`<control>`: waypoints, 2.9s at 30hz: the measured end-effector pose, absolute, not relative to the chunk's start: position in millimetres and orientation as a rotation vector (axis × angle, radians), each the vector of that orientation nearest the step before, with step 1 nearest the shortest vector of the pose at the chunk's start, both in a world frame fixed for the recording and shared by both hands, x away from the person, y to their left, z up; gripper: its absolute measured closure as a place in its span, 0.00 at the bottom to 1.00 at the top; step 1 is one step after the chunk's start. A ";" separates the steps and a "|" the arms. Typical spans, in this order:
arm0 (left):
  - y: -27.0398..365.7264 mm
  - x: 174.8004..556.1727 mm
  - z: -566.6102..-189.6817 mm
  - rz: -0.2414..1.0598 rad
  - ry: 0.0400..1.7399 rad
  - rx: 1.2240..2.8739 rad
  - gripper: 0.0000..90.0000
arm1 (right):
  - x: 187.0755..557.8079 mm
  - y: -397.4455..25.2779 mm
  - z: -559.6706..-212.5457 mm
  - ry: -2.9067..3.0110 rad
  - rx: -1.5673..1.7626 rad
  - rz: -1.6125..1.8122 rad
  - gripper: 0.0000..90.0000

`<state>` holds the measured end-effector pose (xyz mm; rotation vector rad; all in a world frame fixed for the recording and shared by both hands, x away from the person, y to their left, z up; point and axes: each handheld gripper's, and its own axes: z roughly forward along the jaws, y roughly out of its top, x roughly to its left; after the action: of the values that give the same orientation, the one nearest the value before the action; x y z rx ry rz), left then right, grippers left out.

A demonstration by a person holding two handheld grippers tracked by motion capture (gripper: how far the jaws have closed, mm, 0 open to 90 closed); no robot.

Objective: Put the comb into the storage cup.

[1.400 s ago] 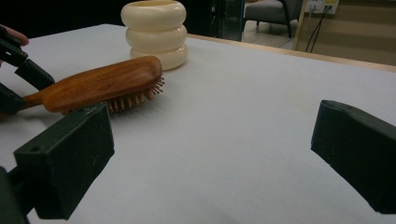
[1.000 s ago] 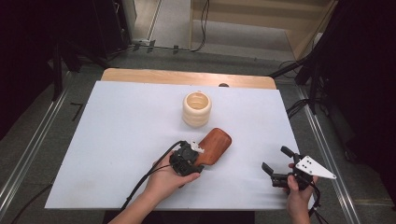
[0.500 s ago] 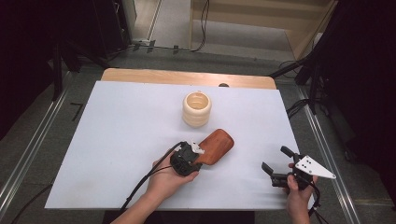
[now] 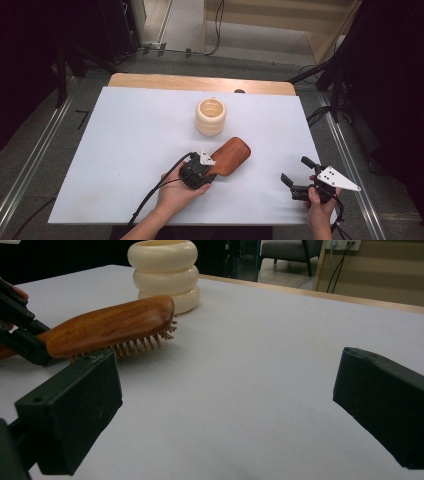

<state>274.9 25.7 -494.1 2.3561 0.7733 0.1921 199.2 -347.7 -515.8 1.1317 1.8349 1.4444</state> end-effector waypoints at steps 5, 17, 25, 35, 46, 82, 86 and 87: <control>31.1 272.4 -490.2 0.210 0.755 2.291 0.80 | 199.6 -344.0 -511.8 1.841 1.139 1.452 0.00; 47.8 262.5 -489.5 0.239 0.716 2.216 0.80 | 198.9 -319.2 -496.2 1.857 1.121 1.467 0.00; 60.7 260.1 -486.3 0.261 0.716 2.155 0.80 | 201.7 -303.3 -482.6 1.857 1.154 1.517 0.00; 71.4 254.6 -474.8 0.306 0.694 2.074 0.80 | 215.7 -272.4 -457.6 1.883 1.140 1.574 0.00; 77.2 251.1 -468.9 0.324 0.674 2.025 0.80 | 234.5 -236.9 -436.7 1.920 1.138 1.613 0.00; 71.7 235.1 -471.2 0.369 0.617 1.900 0.80 | 254.5 -189.0 -447.4 1.916 1.404 1.934 0.05; 69.3 232.4 -471.8 0.373 0.604 1.896 0.80 | 256.7 -184.8 -450.0 1.925 1.462 1.928 0.06; 68.8 231.9 -472.0 0.375 0.603 1.895 0.80 | 256.7 -184.8 -450.0 1.925 1.462 1.928 0.06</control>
<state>231.9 68.8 -472.0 1.8953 0.6027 0.3748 256.7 -184.8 -450.0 1.4622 1.9248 1.9278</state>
